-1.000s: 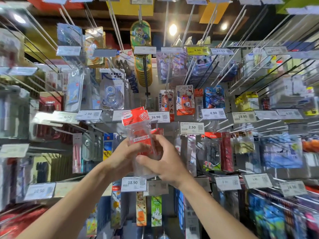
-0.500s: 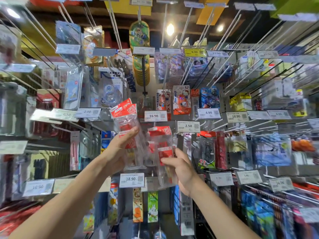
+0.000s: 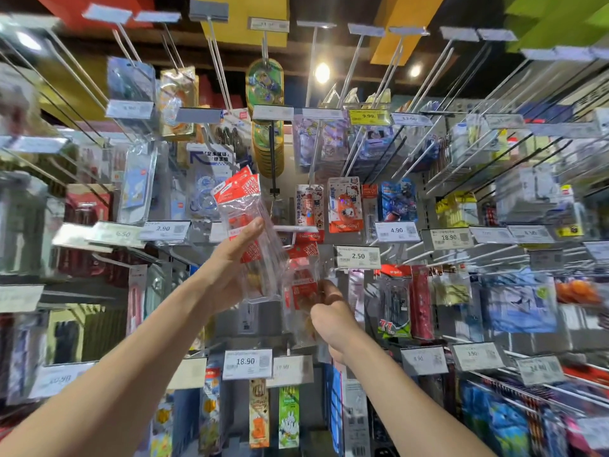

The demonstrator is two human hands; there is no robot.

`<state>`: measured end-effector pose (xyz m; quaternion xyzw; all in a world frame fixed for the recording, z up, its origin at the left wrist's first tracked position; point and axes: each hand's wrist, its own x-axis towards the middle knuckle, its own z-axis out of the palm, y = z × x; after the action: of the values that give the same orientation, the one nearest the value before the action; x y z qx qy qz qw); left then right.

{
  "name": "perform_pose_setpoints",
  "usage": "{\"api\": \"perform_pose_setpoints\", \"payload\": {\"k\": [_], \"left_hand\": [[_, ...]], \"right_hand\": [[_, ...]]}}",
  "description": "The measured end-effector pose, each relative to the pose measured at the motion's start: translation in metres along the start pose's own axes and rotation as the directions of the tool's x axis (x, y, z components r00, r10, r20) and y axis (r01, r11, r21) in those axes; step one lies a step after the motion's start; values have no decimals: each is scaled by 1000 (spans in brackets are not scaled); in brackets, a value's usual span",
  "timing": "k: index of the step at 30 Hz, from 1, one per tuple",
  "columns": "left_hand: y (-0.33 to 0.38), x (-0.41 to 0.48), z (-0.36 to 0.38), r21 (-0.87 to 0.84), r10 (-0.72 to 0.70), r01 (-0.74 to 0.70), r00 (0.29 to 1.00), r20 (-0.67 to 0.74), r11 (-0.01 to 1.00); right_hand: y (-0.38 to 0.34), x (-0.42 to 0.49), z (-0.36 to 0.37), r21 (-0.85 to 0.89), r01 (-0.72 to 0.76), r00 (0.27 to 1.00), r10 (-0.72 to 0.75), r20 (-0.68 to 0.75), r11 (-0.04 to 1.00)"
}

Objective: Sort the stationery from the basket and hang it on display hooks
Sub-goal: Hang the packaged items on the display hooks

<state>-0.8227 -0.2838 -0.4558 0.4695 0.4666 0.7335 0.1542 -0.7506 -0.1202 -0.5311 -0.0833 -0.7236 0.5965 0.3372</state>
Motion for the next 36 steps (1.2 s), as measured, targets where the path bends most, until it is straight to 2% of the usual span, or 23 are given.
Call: {"api": "perform_pose_setpoints", "payload": {"k": [11, 18, 24, 27, 29, 31, 33, 36], "left_hand": [[-5, 4, -1, 32, -25, 23, 998, 50, 999], [-8, 7, -5, 79, -14, 10, 999, 51, 997], [-16, 7, -12, 123, -26, 20, 998, 49, 992], [-19, 2, -11, 143, -40, 33, 998, 42, 989], [-23, 0, -13, 177, -38, 30, 998, 46, 984], [-26, -5, -12, 200, -14, 5, 999, 43, 980], [-27, -10, -9, 233, 14, -25, 999, 47, 972], [-36, -13, -8, 236, 47, -50, 999, 20, 970]], "right_hand": [[1, 26, 11, -67, -29, 1000, 30, 2, 997], [2, 40, 15, -110, -35, 998, 30, -54, 993], [8, 58, 14, -377, -4, 999, -9, -33, 926], [12, 58, 14, -539, -60, 994, 3, -106, 840], [16, 53, 16, -635, -70, 978, -73, -197, 769], [14, 40, 19, -511, 61, 953, -203, -227, 857], [10, 19, 21, -268, 299, 911, -357, -204, 916], [-2, -9, 25, -85, 571, 812, -577, -88, 817]]}}
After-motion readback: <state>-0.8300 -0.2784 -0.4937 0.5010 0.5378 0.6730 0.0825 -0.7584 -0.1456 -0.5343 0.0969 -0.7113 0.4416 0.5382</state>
